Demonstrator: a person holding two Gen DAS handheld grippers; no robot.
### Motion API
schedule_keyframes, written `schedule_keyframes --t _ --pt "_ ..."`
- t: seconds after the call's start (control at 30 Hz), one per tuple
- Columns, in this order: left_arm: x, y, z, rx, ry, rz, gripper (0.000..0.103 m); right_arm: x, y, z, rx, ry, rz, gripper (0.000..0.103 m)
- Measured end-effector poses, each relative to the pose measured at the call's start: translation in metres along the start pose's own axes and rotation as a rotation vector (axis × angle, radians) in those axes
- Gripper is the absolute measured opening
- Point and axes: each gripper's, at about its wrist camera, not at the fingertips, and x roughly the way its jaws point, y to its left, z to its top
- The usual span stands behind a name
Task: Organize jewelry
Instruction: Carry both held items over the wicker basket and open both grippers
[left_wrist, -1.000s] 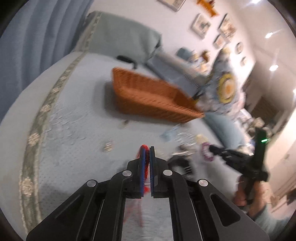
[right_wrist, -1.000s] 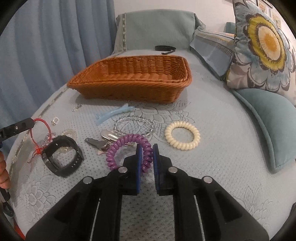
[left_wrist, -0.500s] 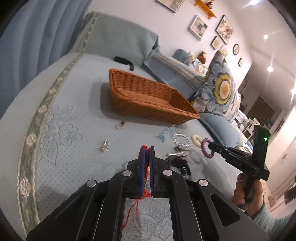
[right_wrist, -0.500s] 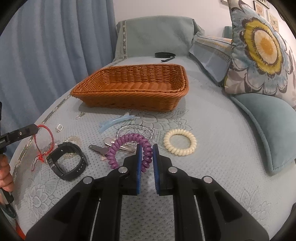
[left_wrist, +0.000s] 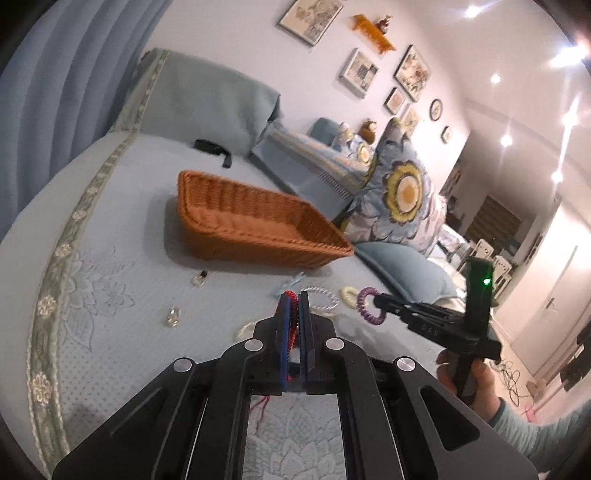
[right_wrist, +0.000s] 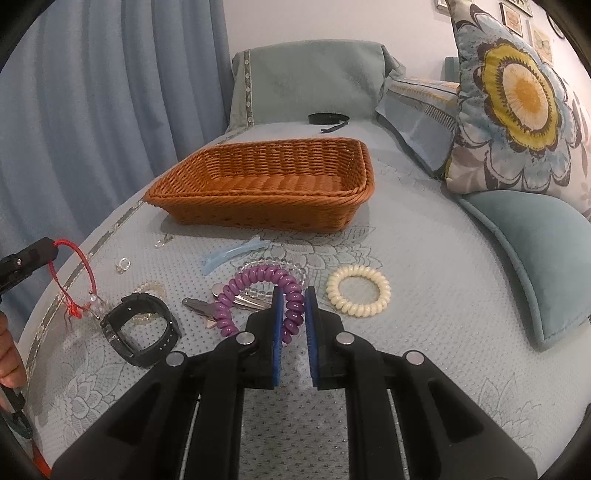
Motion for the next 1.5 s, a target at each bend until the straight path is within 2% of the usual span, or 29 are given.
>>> schedule_keyframes --t 0.07,0.13,0.17,0.27,0.37,0.47,0.63,0.7,0.77,0.83,0.93,1.0,1.03,1.1,1.17,1.33,1.5 --pt "0.002 0.000 0.000 0.012 0.004 0.011 0.002 0.000 -0.001 0.000 0.006 0.002 0.003 0.010" --pt "0.018 0.019 -0.008 -0.044 0.078 0.069 0.002 0.002 -0.002 0.000 0.013 0.010 0.003 0.010" --pt "0.022 0.024 -0.011 -0.062 0.094 0.074 0.002 0.003 -0.002 -0.001 0.013 0.012 0.004 0.010" --pt "0.027 0.020 -0.011 -0.019 0.129 0.133 0.002 0.002 -0.003 -0.001 0.014 0.009 0.006 0.010" --pt "0.042 0.025 -0.017 -0.017 0.206 0.196 0.002 0.003 -0.003 -0.001 0.017 0.014 0.006 0.010" --pt "0.055 0.032 -0.026 -0.031 0.272 0.195 0.002 0.004 -0.003 -0.001 0.021 0.019 0.006 0.010" --pt "0.054 0.036 -0.027 -0.033 0.272 0.206 0.002 0.003 -0.005 -0.002 0.027 0.013 0.002 0.010" --pt "0.053 0.039 -0.026 -0.047 0.262 0.221 0.002 0.002 -0.007 -0.001 0.033 0.008 0.001 0.009" --pt "0.041 0.044 -0.020 -0.081 0.210 0.212 0.002 0.001 -0.008 0.000 0.037 0.002 0.001 0.010" --pt "0.020 0.039 -0.009 -0.109 0.115 0.124 0.002 -0.003 -0.009 0.001 0.044 -0.015 0.002 0.010" --pt "-0.008 0.013 0.008 -0.073 0.007 -0.009 0.002 -0.012 -0.009 0.006 0.050 -0.045 0.014 0.010" --pt "-0.015 0.003 0.015 -0.053 -0.022 -0.053 0.002 -0.016 -0.007 0.012 0.053 -0.055 0.023 0.010" --pt "-0.014 0.001 0.017 -0.051 -0.025 -0.058 0.002 -0.016 -0.007 0.015 0.056 -0.056 0.031 0.010" --pt "-0.007 -0.001 0.024 -0.025 -0.020 -0.014 0.002 -0.017 -0.005 0.024 0.050 -0.059 0.041 0.010" --pt "0.002 -0.001 0.031 -0.031 -0.014 -0.015 0.002 -0.019 -0.003 0.037 0.033 -0.075 0.034 0.010" --pt "0.022 -0.017 0.061 0.029 -0.026 0.014 0.002 -0.014 0.000 0.074 -0.015 -0.103 0.021 0.010" --pt "0.050 -0.022 0.098 0.068 -0.048 0.049 0.002 0.016 -0.002 0.115 -0.029 -0.091 -0.003 0.010"
